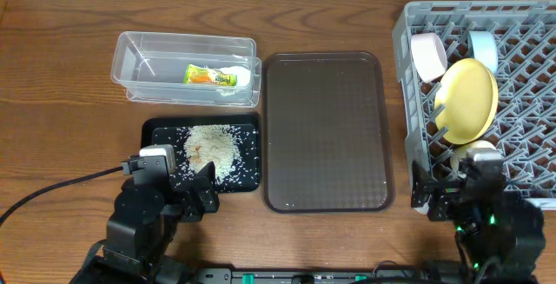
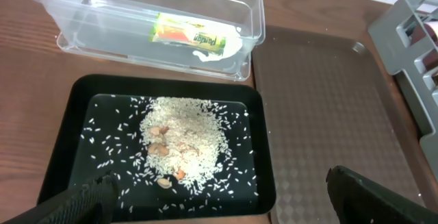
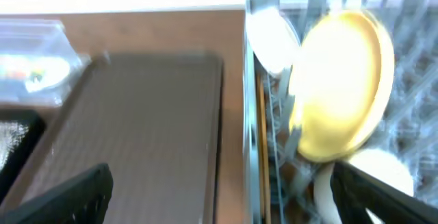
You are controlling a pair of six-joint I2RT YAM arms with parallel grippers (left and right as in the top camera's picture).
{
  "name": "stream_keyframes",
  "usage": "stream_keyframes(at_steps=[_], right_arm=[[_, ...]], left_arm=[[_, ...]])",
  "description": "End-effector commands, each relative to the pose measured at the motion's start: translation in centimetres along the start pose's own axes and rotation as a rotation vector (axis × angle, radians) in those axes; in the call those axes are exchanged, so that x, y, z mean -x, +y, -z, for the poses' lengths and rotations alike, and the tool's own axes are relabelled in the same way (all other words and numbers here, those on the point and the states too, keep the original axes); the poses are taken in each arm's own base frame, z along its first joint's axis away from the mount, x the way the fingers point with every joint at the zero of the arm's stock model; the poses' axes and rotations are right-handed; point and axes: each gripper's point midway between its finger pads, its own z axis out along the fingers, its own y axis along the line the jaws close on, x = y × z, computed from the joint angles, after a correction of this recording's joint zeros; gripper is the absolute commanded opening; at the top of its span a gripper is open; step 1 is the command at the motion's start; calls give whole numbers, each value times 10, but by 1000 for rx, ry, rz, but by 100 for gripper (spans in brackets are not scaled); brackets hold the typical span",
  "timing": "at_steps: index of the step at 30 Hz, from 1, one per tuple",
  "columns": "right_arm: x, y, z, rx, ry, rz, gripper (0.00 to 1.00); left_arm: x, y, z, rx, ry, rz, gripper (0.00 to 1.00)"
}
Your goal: Sort waste into correct bins and load items into the dishwasher rack
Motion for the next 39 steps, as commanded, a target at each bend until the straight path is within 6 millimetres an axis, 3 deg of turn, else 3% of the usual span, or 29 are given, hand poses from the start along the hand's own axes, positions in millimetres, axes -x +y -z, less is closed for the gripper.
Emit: stream_keyframes(at_steps=[1, 11, 16, 39], right_arm=[[-3, 5, -8, 31, -142, 80, 99], [-5, 1, -40, 30, -507, 119, 99], [-45, -6, -63, 10, -370, 106, 99], [-45, -5, -64, 13, -365, 104, 99]], left_arm=[[0, 1, 0, 3, -6, -1, 99], [0, 1, 0, 3, -6, -1, 99], [0, 1, 0, 3, -6, -1, 100], [0, 1, 0, 3, -6, -1, 100]])
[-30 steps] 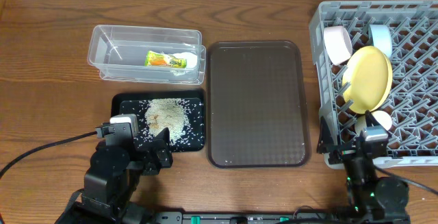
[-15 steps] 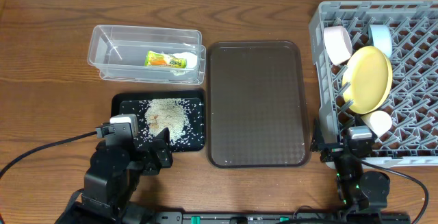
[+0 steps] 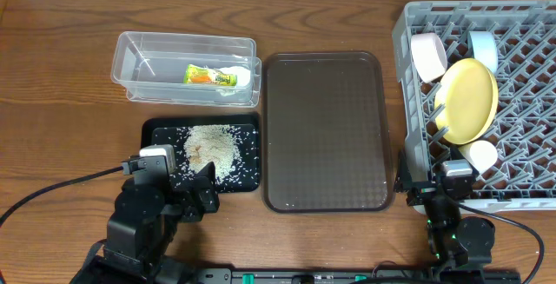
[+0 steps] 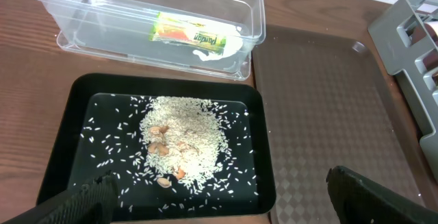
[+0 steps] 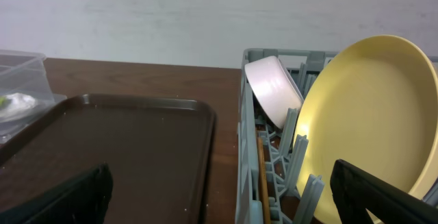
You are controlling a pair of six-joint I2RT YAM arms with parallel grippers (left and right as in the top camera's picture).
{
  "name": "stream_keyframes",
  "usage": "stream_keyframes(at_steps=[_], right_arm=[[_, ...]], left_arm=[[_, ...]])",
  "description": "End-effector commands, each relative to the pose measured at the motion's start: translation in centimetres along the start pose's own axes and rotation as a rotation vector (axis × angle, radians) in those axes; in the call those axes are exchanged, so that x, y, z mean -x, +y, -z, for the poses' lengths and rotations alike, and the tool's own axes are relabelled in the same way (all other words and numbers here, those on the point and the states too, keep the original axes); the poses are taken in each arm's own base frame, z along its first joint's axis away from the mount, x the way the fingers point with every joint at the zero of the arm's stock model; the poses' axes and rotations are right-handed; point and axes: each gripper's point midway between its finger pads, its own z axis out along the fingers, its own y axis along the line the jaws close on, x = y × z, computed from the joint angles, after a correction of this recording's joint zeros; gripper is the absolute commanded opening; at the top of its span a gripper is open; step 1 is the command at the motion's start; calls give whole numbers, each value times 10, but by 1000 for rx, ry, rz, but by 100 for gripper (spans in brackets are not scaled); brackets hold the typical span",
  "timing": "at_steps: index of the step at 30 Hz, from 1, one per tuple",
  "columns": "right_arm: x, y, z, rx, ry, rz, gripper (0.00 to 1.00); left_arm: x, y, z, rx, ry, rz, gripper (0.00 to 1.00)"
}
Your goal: Sort waste into correct bins and load items into the dishwasher rack
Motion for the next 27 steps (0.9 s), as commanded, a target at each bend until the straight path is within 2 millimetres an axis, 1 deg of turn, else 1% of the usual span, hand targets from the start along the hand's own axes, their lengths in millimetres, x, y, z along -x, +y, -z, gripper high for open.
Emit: stream_keyframes(at_steps=[1, 3, 5, 8, 11, 14, 18, 23, 27], right_arm=[[-1, 2, 0, 6, 3, 11, 99], [-1, 2, 0, 6, 3, 11, 99], [-1, 2, 0, 6, 3, 11, 99], [-1, 2, 0, 6, 3, 11, 99], [-1, 2, 0, 6, 3, 11, 99], [-1, 2, 0, 6, 3, 11, 99], [-1, 2, 0, 6, 3, 11, 99], [-1, 2, 0, 6, 3, 11, 99], [-1, 2, 0, 6, 3, 11, 99]], left_arm=[[1, 0, 1, 3, -6, -4, 100], [0, 1, 1, 4, -5, -6, 100], [-2, 6, 0, 27, 0, -48, 100], [-6, 23, -6, 94, 4, -10, 100], [-11, 43, -17, 150, -24, 47, 100], [-14, 53, -33, 157, -102, 49, 100], [-19, 58, -52, 130, -241, 1, 100], [-26, 62, -75, 87, -399, -2, 100], [-31, 64, -84, 68, -470, -1, 100]])
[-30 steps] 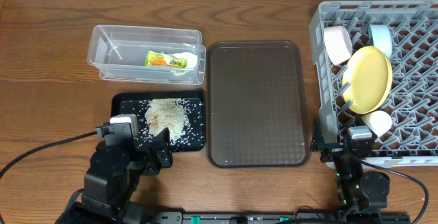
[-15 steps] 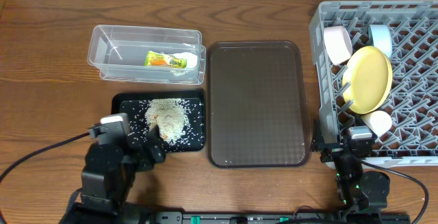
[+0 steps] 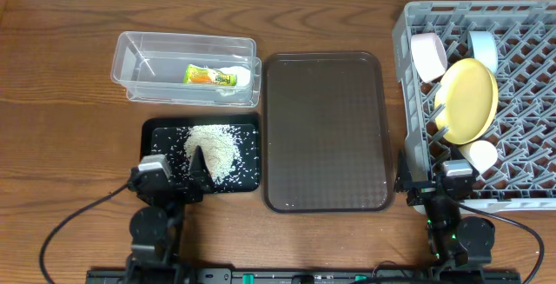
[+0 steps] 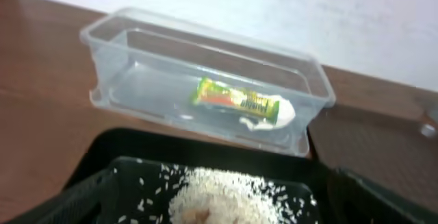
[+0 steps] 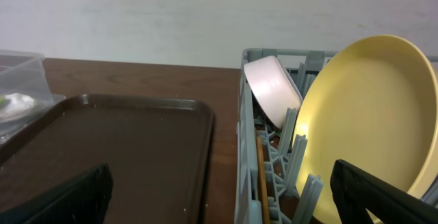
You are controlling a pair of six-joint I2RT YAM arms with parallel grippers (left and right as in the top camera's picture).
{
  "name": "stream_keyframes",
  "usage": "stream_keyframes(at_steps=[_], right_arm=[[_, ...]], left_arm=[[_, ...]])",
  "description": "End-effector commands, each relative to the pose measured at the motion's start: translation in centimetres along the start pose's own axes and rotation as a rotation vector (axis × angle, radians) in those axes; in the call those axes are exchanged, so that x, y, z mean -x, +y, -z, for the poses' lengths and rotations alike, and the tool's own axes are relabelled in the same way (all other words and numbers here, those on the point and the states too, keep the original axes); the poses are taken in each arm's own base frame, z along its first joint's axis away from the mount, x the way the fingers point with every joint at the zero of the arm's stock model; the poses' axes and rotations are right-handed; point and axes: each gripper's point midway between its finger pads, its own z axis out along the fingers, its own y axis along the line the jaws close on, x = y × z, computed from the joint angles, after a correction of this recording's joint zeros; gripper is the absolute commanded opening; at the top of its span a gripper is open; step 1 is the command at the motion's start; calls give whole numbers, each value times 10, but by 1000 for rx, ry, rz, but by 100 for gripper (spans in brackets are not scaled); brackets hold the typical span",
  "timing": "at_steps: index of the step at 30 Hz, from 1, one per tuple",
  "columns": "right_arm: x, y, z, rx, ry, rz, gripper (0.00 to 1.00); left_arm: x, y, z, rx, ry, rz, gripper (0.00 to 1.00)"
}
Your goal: Sort waste into correct bins and load items into the dishwasher rack
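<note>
A clear plastic bin (image 3: pixel 186 67) at the back left holds a green-and-orange wrapper (image 4: pixel 236 103) and a white scrap. Right in front of it a black tray (image 3: pixel 156 134) carries a heap of rice (image 3: pixel 211 148) with a few nut bits. The grey dishwasher rack (image 3: pixel 408 49) on the right holds a yellow plate (image 5: pixel 369 121), a white bowl (image 5: pixel 274 90), a pale blue cup (image 3: pixel 483 48) and a white cup (image 3: pixel 479 154). My left gripper (image 3: pixel 174 175) sits low at the black tray's near edge, open, nothing between its fingers (image 4: pixel 75 203). My right gripper (image 3: pixel 437 184) sits low at the rack's front left corner, open and empty.
A brown serving tray (image 3: pixel 326 132) lies between the black tray and the rack, with nothing on it. The rack's left wall (image 5: pixel 248 155) rises just right of the brown tray's edge. Cables trail along the table's front edge.
My left arm has dropped low at the table front; its camera now looks level across the rice to the clear bin rather than down on the tray. The right arm has not moved.
At first both arms stood raised at the table front, the right one blurred in motion before the rack. Then the right arm was low, looking level at the brown tray and rack. Now the left arm is low too. No object has changed place.
</note>
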Motion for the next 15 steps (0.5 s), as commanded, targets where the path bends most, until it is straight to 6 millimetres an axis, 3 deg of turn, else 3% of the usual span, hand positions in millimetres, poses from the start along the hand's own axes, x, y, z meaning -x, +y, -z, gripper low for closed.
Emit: stream_keyframes(at_steps=[1, 15], right_arm=[[-1, 3, 0, 9, 3, 11, 99], [-1, 3, 0, 9, 3, 11, 99]], left_arm=[[-3, 1, 0, -10, -31, -23, 100], [-4, 0, 0, -14, -30, -23, 100]])
